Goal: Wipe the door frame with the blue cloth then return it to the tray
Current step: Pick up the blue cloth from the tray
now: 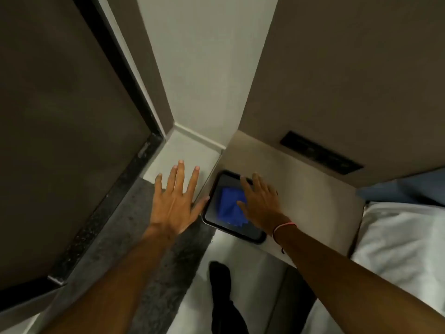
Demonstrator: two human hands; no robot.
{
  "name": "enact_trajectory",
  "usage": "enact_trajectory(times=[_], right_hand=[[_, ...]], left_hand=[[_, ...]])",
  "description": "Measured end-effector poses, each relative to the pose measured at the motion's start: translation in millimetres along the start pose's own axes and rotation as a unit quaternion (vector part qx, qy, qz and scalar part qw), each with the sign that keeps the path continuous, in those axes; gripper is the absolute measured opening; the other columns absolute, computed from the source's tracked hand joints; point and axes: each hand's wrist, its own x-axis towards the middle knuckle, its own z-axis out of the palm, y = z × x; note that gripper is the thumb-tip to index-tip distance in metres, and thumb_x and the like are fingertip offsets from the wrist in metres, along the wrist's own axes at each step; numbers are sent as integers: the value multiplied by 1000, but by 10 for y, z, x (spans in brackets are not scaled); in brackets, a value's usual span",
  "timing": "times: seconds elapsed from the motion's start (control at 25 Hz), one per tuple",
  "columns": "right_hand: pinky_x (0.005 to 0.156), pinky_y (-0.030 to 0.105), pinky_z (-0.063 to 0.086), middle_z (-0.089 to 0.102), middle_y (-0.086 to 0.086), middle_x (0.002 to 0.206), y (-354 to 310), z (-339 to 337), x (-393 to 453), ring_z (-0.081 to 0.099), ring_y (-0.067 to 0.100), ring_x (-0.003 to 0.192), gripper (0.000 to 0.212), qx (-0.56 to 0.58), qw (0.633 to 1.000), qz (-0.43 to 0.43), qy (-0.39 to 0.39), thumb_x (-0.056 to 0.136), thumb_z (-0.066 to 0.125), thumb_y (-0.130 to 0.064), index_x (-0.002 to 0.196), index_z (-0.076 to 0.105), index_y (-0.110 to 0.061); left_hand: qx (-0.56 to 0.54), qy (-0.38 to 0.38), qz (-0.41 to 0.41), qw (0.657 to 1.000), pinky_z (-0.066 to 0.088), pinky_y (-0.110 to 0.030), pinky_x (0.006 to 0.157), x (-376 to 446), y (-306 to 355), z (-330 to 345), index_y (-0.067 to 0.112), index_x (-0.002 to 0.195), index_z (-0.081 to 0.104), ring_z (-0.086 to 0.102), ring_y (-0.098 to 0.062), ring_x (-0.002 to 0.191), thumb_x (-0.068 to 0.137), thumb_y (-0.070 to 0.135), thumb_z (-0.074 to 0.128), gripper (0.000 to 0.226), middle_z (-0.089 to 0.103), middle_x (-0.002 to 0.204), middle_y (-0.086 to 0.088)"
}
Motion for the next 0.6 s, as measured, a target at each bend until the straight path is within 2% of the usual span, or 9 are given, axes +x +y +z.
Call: enact_trajectory(times=[0.04, 0.2, 0.32, 0.4, 0.48, 0.6], right_hand=[[126, 49, 21, 8, 22, 169, -24, 149, 104, 11, 36, 158, 74, -17, 999, -11, -32, 106, 43, -45, 163, 7, -15], [119, 47, 35, 26, 19, 163, -93, 709, 531, 31, 35, 148, 72, -24, 996, -24, -83, 103, 54, -35, 160, 19, -9], [112, 47, 44, 38, 18, 155, -131, 961, 714, 41, 36, 140, 74, -42, 996, -9, -82, 98, 60, -29, 158, 24, -4], [103, 45, 48, 47, 18, 145, -163, 1080, 788, 47, 36, 132, 70, -45, 997, -3, -57, 92, 64, -26, 152, 34, -3], [97, 44, 50, 52, 16, 138, -183, 1163, 807, 50, 35, 127, 62, -53, 998, 9, -45, 90, 64, -24, 145, 43, -4], [91, 42, 52, 54, 12, 134, -196, 1158, 795, 52, 32, 125, 48, -68, 997, 5, -42, 95, 60, -22, 140, 47, -9]], left_hand=[[0, -26, -8, 1000, 24, -64, 122, 49, -6, 157, 23, 165, 11, 25, -36, 157, 92, 70, 10, 86, 13, 171, -22], [25, -22, -17, 999, 23, -63, 124, 191, -87, 838, 24, 165, 4, 21, -35, 158, 92, 70, 2, 86, 6, 172, -23], [22, -32, -16, 999, 23, -64, 125, 241, -144, 1107, 24, 165, 4, 22, -36, 158, 92, 70, 2, 86, 8, 171, -24], [20, -36, -18, 999, 25, -65, 123, 248, -189, 1226, 22, 165, 7, 26, -38, 156, 93, 70, 5, 86, 10, 170, -26], [14, -43, -23, 999, 26, -65, 122, 222, -227, 1292, 20, 164, 11, 28, -39, 155, 94, 69, 8, 86, 12, 170, -27], [20, -33, -38, 999, 25, -64, 123, 210, -335, 1271, 21, 165, 8, 26, -38, 156, 94, 69, 6, 86, 9, 171, -25]])
